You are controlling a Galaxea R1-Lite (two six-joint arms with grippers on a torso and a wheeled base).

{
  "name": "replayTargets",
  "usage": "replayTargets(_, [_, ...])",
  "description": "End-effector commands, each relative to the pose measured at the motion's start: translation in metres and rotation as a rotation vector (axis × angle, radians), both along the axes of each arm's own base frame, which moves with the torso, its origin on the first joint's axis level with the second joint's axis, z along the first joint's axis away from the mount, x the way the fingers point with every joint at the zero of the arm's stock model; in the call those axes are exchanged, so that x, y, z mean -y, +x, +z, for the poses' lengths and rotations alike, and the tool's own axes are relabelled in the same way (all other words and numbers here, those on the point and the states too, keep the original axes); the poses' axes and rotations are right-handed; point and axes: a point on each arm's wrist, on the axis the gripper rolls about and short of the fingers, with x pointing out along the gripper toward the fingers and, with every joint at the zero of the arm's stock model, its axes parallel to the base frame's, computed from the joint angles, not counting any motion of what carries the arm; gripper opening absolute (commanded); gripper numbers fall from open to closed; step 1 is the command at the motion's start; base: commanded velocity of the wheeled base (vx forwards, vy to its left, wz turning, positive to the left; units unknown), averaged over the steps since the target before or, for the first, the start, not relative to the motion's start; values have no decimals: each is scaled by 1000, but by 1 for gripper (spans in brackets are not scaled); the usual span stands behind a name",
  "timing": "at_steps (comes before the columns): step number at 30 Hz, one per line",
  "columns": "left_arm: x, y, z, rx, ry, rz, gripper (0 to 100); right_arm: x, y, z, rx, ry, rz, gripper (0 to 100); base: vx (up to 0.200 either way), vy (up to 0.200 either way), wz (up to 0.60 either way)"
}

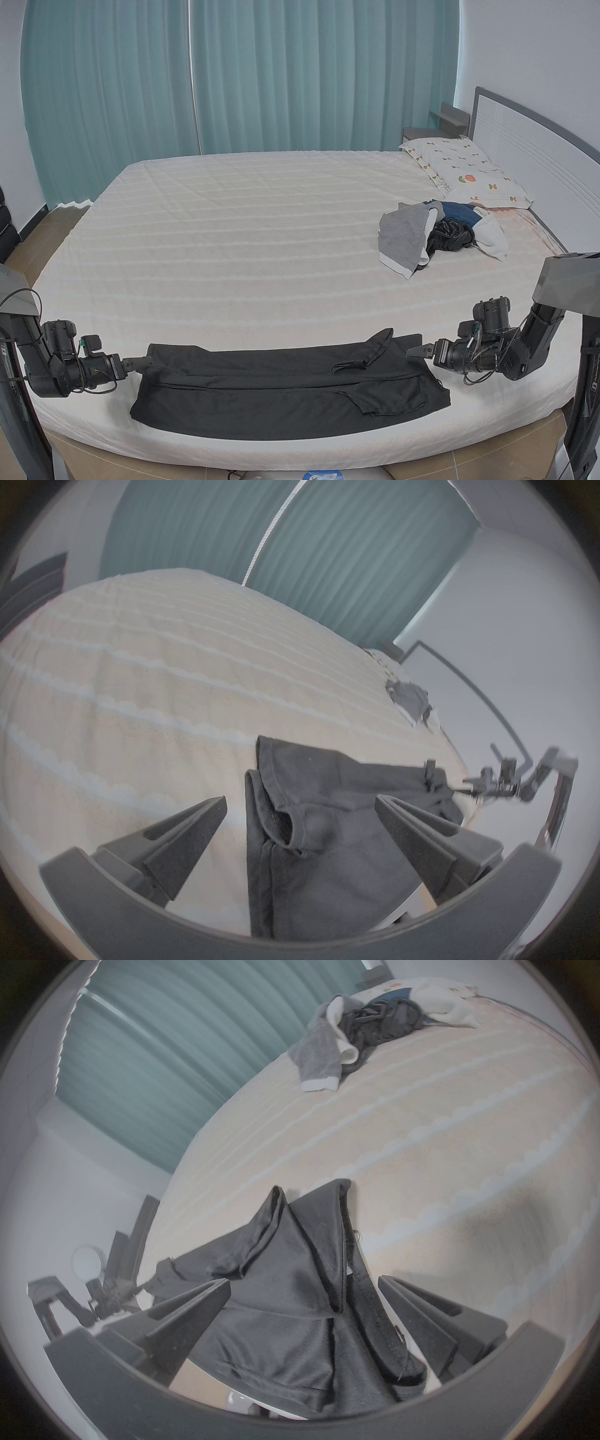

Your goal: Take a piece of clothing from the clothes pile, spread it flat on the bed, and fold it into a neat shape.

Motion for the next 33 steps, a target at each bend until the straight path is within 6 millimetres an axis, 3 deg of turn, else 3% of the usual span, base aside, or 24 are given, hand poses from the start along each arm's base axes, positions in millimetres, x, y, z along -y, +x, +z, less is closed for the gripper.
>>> replayTargets(1, [-13, 16, 28, 25, -159, 123, 100, 0, 3, 15, 14, 48, -100, 100, 0, 0, 0])
replayTargets(5, [-11, 33, 37, -4, -282, 205, 100, 3, 14, 9, 1, 123, -185, 100, 0, 0, 0])
replayTargets(10, [-6, 41, 34, -35, -266, 235, 100, 3, 21, -5, -12, 131, -202, 100, 0, 0, 0])
replayTargets(13, [8, 57, 26, -156, -200, 318, 100, -2, 30, -9, 3, 137, -188, 100, 0, 0, 0])
replayTargets(33, [37, 68, -2, -236, -59, 317, 100, -8, 34, -15, 3, 143, -177, 100, 0, 0, 0])
